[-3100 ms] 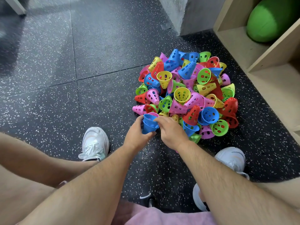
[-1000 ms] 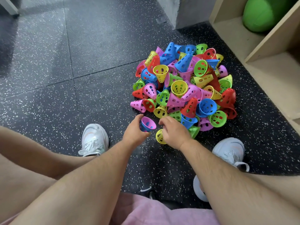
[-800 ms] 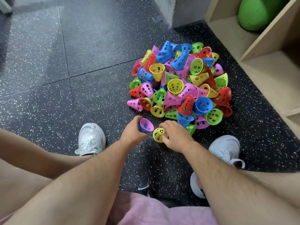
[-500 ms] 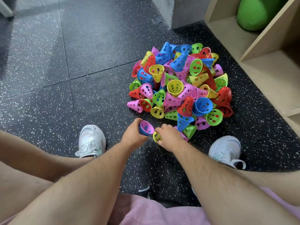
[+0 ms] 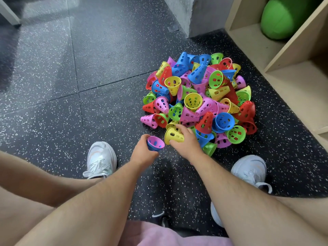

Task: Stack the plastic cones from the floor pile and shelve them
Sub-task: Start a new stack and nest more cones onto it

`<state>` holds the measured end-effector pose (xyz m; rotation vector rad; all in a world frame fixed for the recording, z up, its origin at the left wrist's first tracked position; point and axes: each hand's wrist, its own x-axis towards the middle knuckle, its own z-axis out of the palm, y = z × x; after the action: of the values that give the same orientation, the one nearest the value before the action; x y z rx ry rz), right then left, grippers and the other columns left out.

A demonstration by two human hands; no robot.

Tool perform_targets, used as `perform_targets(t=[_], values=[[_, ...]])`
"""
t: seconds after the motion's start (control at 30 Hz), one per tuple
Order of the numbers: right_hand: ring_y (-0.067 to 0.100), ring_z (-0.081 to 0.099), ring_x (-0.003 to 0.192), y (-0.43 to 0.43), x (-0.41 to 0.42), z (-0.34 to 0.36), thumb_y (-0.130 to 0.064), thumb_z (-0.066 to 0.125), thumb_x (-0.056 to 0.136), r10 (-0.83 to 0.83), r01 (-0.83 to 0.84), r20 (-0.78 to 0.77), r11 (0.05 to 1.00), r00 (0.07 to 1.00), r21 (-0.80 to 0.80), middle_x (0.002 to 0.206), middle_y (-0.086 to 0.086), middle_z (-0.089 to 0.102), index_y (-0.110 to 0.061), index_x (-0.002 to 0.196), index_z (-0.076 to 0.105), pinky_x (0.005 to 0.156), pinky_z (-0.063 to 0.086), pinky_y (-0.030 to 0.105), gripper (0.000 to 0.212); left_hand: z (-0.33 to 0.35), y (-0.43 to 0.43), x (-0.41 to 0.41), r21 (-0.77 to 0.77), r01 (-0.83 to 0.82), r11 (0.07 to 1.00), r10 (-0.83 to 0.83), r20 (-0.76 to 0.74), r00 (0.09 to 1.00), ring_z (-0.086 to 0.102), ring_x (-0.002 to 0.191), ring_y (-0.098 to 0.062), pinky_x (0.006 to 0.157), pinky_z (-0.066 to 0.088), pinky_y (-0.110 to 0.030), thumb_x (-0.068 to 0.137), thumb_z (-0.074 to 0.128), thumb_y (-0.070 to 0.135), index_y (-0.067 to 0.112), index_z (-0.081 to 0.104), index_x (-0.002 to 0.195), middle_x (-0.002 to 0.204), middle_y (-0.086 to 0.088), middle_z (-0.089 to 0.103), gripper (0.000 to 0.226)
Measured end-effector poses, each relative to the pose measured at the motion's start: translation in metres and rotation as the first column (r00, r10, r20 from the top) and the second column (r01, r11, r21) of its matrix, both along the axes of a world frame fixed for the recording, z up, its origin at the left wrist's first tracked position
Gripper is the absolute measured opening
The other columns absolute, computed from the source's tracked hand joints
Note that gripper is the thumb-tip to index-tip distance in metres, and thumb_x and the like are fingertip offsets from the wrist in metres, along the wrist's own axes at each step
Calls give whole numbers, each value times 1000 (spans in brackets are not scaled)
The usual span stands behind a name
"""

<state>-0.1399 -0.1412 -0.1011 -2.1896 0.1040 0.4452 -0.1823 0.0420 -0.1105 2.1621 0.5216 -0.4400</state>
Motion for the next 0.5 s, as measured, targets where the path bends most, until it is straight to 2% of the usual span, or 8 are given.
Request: perform_targets(t=[0.1,0.2,0.3,0.4,0.5], values=[[4,49,97,10,8,14,-25,71,84,-62,62,-4,984,998,168,122,-3,40,-45,145,43,79,37,15,71,2,-4,4,-13,12,1000,-13,-3,1000,62,100,-13,82,42,-25,78,77,8,23,49,136,113,8,63,66],[-1,49,92,21,11,23,-26,73,83,-19,15,21,982,1000,189,119,-1,40,-46,139,47,73,36,8,65,4,-10,8,-56,27,998,-25,36,999,65,96,-11,84,50,-30,75,79,9,24,51,133,112,8,67,66],[13,53,96,31,12,25,-34,77,81,-14,1,129,995,992,98,121,0,42,-32,129,48,75,41,23,56,5,-11,9,-80,21,997,-17,55,998,66,90,-5,83,55,-32,74,78,9,29,51,129,108,10,69,65],[16,50,101,37,17,26,-38,77,82,-49,33,210,996,977,79,121,0,46,-18,114,47,77,38,26,48,7,-10,10,-105,-15,994,22,64,998,63,84,4,75,52,-27,74,78,11,32,50,130,108,10,70,66],[18,52,102,39,21,25,-44,78,80,5,-15,256,999,967,37,113,-1,52,-16,106,48,80,41,29,49,9,-11,10,-130,-54,990,67,98,993,61,78,16,69,46,-9,77,80,11,29,52,130,106,14,68,63]])
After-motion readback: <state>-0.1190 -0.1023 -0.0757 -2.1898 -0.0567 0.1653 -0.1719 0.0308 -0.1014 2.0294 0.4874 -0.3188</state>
